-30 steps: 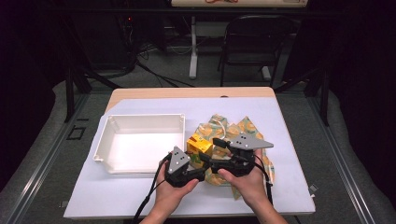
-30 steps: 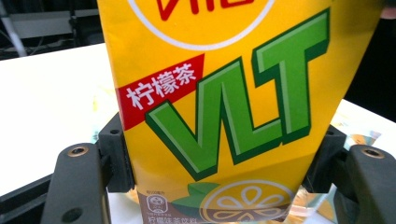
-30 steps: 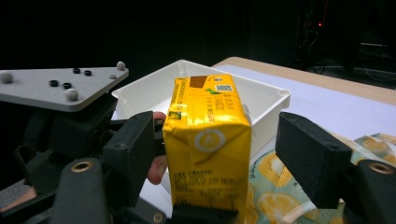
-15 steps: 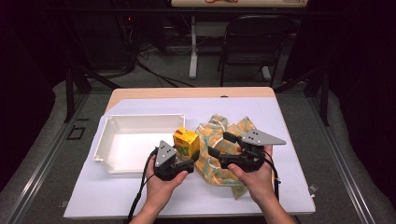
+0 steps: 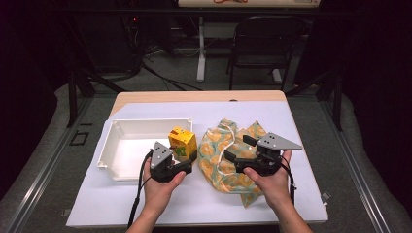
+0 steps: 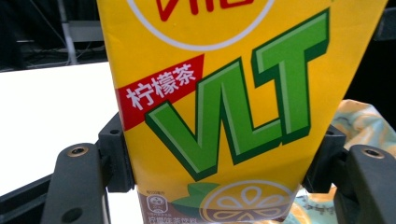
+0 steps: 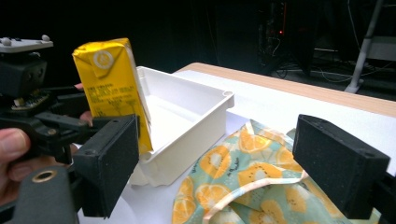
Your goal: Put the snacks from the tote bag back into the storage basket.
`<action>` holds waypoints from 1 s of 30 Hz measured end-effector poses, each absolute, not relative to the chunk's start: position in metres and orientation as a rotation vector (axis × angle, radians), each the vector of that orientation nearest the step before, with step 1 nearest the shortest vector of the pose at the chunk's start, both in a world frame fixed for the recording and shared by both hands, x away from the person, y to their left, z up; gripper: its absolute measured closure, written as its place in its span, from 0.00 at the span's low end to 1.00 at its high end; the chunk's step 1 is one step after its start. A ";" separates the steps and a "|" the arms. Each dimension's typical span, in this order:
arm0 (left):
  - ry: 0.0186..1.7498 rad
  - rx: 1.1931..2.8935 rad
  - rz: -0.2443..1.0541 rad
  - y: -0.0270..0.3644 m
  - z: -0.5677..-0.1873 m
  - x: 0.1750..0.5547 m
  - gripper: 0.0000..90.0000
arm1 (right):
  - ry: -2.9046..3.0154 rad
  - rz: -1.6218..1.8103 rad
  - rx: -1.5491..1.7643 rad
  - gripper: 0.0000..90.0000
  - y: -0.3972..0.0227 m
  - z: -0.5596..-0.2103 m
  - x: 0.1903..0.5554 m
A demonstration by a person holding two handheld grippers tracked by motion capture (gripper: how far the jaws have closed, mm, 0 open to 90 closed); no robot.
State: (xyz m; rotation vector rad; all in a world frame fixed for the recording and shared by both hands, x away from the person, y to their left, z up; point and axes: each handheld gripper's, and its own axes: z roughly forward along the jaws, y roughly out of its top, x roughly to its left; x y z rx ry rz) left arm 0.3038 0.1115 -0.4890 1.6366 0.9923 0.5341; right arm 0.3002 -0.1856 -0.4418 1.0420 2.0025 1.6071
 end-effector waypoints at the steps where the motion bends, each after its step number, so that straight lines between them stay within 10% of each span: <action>1: 0.999 1.631 0.537 0.114 -0.489 0.305 0.34 | 2.001 1.607 1.042 0.16 -0.186 -0.442 0.301; 30: 1.138 1.575 0.618 0.152 -0.502 0.333 0.34 | 1.976 1.490 1.168 0.16 -0.207 -0.473 0.305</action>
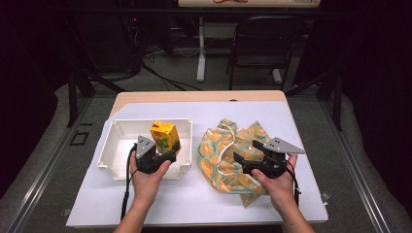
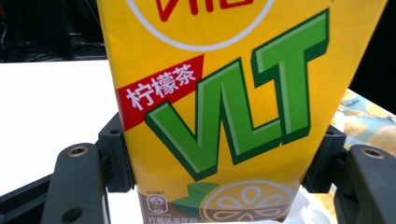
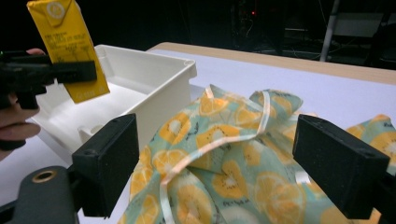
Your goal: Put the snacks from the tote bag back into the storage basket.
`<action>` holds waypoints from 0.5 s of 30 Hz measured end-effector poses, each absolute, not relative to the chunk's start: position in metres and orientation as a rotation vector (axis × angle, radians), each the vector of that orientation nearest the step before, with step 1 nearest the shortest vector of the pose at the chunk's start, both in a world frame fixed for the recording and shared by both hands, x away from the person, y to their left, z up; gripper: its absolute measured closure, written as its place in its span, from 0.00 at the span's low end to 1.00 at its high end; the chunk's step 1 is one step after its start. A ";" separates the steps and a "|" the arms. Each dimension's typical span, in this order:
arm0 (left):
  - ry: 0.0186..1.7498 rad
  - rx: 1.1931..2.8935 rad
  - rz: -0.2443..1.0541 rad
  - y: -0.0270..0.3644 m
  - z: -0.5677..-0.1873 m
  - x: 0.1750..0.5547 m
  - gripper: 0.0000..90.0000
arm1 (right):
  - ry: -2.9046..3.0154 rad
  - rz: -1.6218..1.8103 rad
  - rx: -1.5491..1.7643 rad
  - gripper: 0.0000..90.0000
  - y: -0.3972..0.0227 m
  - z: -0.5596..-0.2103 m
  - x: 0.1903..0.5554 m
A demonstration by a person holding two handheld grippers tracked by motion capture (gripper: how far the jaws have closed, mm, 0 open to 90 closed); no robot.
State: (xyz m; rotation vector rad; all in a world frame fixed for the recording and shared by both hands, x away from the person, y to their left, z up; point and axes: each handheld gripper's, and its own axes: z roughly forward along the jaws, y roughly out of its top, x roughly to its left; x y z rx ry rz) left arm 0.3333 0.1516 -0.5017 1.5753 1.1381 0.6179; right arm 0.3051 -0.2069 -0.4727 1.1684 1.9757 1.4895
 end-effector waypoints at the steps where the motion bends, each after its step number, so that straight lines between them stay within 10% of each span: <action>1: 1.144 1.572 0.620 0.153 -0.502 0.335 0.34 | 1.983 1.479 1.166 0.16 -0.209 -0.474 0.305; 15: 1.200 1.547 0.637 0.154 -0.508 0.355 0.34 | 1.973 1.416 1.188 0.16 -0.243 -0.485 0.297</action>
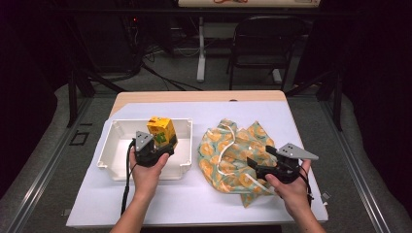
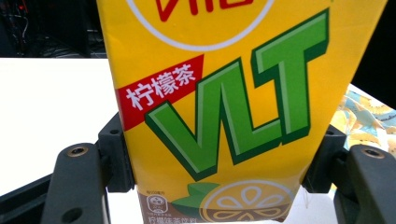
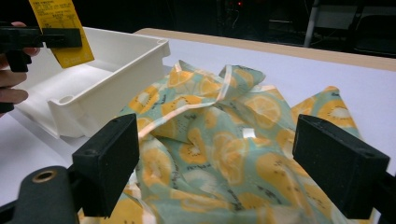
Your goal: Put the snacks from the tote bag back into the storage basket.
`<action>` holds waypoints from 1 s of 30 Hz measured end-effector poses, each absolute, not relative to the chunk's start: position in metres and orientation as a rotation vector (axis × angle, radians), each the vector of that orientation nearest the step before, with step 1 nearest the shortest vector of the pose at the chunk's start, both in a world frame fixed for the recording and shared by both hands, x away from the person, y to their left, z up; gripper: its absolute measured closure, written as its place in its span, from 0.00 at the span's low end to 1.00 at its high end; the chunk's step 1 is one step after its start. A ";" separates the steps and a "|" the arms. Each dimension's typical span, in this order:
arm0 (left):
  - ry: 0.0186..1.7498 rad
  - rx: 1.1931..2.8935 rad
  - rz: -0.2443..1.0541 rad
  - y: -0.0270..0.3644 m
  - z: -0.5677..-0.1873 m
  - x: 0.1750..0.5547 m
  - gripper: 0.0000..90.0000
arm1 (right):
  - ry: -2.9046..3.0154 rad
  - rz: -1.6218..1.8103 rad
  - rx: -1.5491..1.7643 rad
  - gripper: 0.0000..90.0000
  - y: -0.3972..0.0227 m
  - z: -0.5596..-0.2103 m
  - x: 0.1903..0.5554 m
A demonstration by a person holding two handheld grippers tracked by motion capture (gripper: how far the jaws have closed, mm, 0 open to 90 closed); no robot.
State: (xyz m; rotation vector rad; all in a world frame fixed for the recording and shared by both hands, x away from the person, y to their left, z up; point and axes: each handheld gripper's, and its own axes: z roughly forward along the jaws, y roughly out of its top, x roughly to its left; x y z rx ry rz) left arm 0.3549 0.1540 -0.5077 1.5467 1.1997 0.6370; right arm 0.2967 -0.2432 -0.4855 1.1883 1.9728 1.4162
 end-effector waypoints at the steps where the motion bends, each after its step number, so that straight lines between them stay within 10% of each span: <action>1: 1.199 1.552 0.644 0.153 -0.508 0.357 0.34 | 1.972 1.412 1.189 0.16 -0.246 -0.486 0.296; 30: 1.384 1.518 0.757 0.159 -0.533 0.408 0.34 | 1.939 1.449 1.218 0.16 -0.255 -0.494 0.296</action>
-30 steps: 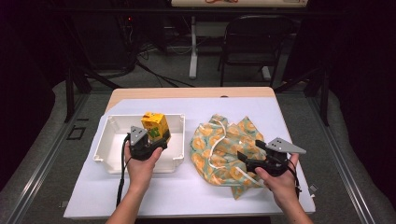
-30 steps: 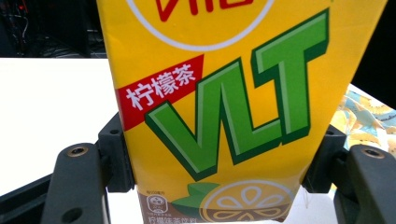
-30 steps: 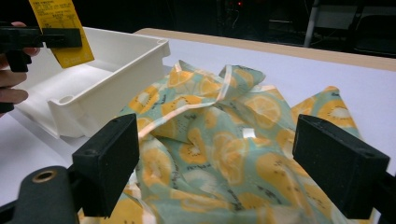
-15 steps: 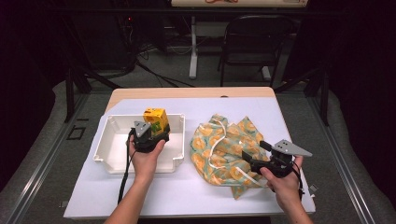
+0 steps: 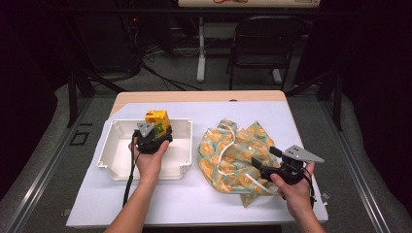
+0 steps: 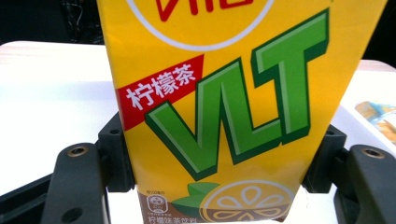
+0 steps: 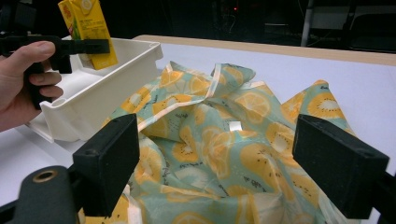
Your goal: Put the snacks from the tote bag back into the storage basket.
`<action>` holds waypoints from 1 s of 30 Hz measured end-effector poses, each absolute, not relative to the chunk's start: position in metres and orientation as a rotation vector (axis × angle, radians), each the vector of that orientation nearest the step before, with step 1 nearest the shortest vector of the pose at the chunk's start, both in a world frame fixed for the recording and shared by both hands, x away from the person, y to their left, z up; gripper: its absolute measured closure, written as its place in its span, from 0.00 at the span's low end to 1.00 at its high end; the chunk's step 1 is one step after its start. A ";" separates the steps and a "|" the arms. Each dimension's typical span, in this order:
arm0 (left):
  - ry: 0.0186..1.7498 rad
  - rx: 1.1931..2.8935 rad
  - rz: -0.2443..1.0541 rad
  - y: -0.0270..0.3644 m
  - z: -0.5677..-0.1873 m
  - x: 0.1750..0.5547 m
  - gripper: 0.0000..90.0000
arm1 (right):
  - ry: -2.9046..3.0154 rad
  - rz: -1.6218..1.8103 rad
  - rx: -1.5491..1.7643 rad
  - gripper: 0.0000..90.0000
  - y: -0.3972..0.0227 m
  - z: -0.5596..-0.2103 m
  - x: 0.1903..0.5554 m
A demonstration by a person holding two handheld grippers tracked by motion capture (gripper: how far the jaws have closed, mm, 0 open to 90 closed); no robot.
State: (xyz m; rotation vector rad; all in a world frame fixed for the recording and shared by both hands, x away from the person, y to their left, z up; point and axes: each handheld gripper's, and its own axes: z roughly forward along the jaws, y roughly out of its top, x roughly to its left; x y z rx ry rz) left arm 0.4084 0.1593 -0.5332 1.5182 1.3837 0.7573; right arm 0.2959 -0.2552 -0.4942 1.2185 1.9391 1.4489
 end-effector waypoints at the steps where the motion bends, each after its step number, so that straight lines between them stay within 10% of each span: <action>1: 1.386 1.523 0.757 0.159 -0.534 0.410 0.34 | 1.939 1.454 1.215 0.16 -0.255 -0.495 0.296; 30: 1.476 1.579 0.782 0.155 -0.558 0.434 0.34 | 1.959 1.421 1.217 0.16 -0.255 -0.501 0.297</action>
